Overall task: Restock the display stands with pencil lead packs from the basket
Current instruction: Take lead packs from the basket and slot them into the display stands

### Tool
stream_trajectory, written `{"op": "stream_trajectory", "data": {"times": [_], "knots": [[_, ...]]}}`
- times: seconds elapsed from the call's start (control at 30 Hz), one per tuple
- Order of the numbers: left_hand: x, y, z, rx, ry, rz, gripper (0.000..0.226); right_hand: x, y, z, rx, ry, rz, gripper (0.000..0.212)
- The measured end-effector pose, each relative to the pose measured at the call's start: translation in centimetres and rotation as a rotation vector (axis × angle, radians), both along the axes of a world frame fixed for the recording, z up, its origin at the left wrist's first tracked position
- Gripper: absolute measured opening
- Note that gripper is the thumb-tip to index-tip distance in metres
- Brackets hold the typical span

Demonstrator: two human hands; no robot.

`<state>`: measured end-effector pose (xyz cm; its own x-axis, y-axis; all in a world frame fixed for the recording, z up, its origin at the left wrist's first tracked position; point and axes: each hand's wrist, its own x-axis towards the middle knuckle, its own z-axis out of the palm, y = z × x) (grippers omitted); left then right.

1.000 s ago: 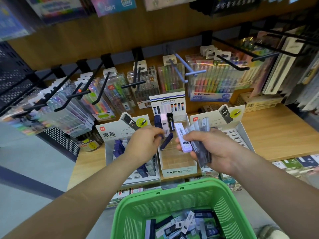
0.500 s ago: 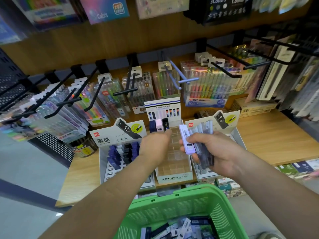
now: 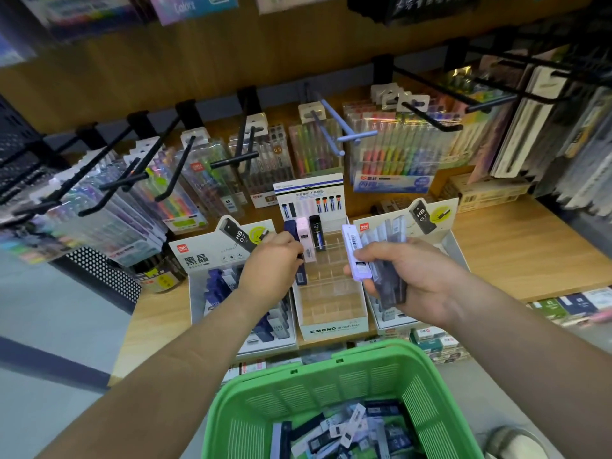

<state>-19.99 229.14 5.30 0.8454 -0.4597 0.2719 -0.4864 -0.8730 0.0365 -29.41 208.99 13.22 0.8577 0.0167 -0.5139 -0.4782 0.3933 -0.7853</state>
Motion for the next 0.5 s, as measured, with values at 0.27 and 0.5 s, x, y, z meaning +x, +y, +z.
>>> {"op": "stream_trajectory", "data": {"times": [0.27, 0.5], "knots": [[-1.6, -0.7, 3.3, -0.552, 0.203, 0.094, 0.033, 0.3, 0.7, -0.5, -0.054, 0.012, 0.045, 0.021], [-5.5, -0.3, 6.3, -0.076, -0.105, -0.342, 0.032, 0.1, 1.3, -1.0, -0.105, 0.008, 0.107, 0.024]]}}
